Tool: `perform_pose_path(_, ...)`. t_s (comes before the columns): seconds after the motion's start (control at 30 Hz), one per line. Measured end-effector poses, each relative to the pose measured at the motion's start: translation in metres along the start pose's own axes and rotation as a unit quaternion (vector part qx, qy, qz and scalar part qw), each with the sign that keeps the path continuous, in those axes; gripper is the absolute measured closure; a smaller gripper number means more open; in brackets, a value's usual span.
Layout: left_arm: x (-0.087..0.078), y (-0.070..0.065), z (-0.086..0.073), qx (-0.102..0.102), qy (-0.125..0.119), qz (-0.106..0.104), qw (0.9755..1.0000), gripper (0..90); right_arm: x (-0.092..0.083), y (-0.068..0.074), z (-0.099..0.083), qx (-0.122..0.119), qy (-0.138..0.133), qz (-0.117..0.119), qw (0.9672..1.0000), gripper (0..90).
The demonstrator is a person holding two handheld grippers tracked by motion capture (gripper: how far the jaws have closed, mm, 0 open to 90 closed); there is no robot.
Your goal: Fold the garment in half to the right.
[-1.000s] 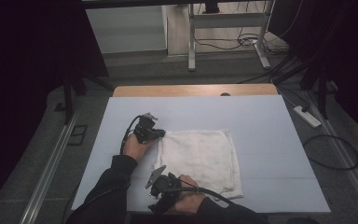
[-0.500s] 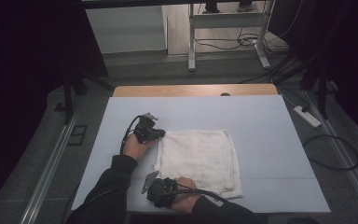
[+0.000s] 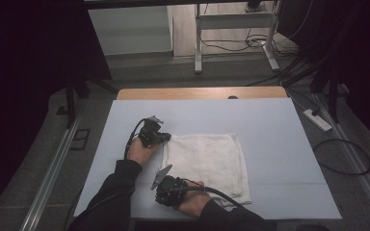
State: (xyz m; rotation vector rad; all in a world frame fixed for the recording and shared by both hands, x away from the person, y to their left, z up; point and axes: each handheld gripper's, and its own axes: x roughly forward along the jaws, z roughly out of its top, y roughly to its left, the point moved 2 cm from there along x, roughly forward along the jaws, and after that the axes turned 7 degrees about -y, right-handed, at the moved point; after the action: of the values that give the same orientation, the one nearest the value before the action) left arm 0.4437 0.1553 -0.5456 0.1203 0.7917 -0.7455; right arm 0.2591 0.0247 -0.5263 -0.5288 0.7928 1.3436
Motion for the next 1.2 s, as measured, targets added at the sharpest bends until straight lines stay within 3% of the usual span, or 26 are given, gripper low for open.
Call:
perform_pose_path(0.33,-0.012,-0.005,0.01,0.004,-0.032,-0.004,0.9995,84.5,-0.028,-0.005,0.002,0.023,-0.032,0.015,0.9991,87.1)
perform_pose_path(0.63,-0.015,-0.015,0.022,0.012,-0.052,-0.01,0.9985,84.5,-0.058,-0.009,-0.007,0.032,-0.049,0.014,0.9982,87.1)
perform_pose_path(1.2,0.015,-0.052,0.056,0.051,-0.048,-0.021,0.9973,84.4,-0.106,-0.022,-0.054,0.076,-0.045,-0.013,0.996,87.1)
